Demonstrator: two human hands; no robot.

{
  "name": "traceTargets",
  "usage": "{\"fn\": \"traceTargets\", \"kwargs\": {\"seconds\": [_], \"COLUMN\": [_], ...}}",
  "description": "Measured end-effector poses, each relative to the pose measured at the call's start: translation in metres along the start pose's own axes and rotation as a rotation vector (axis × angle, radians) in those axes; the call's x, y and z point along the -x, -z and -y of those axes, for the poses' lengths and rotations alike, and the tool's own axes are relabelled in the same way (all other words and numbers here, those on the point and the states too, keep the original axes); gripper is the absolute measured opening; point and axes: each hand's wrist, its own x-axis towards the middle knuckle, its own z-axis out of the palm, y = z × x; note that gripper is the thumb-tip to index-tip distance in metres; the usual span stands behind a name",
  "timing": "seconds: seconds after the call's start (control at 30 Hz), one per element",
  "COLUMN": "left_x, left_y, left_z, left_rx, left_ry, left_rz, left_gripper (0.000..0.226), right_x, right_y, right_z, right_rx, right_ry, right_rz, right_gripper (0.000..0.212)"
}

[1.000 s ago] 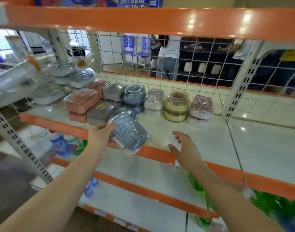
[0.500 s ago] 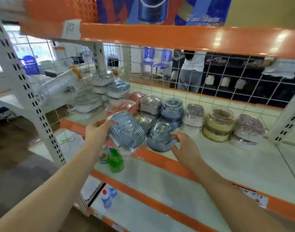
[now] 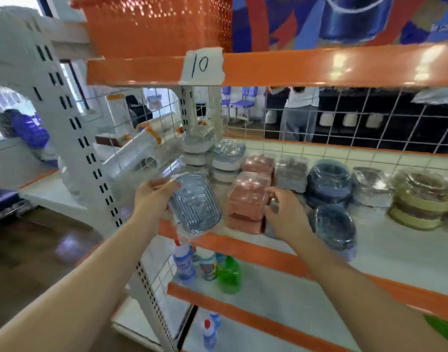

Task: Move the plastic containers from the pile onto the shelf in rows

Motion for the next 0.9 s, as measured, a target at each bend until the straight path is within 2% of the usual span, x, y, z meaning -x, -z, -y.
{"fn": "traceTargets", "kwargs": {"seconds": [0.07,0.23,0.33,0.47,0.6,0.73,0.9], "left_x": [-0.013,-0.041,-0.058,-0.074,-0.080,-0.079,-0.077], "left_y": [-0.002,-0.019,-0.032,-0.052,-0.068,-0.078,-0.077], "left_z": [0.003,0.012,0.021,0.031,0.037,0.044,0.053], "left_rx": [-0.027,-0.180,-0.309,-0.369,-0.423,-0.598,-0.785], "left_ry": [0.006,-0.107,-0.151,-0.129,-0.154,-0.260,-0.391], "left_rz": [0.034,0.096,0.153,0.179,0.177,0.274,0.445], "left_gripper": [0.026,0.010,0.017,0.029,0.028,0.045,0.072], "right_x": [-0.006,-0.028,-0.046,-0.073,-0.087,-0.092,-0.094], "right_y": [-0.007,-0.012,-0.013,-0.018,-0.028,-0.040,-0.045], "right_z": [0.005,0.011,0.009,0.003,0.000,-0.006,-0.005], "right_rx": [0.009,0.006,0.006,0.028,0.068,0.087,0.091], "right_ry": [-0.008,0.007,0.019,0.010,0.054,0.094,0.053], "right_rz": [-0.007,-0.066,-0.056,0.011,0.087,0.117,0.091], "right_gripper": [0.039,0.037,0.036,0.039,0.042,0.039,0.035]}}
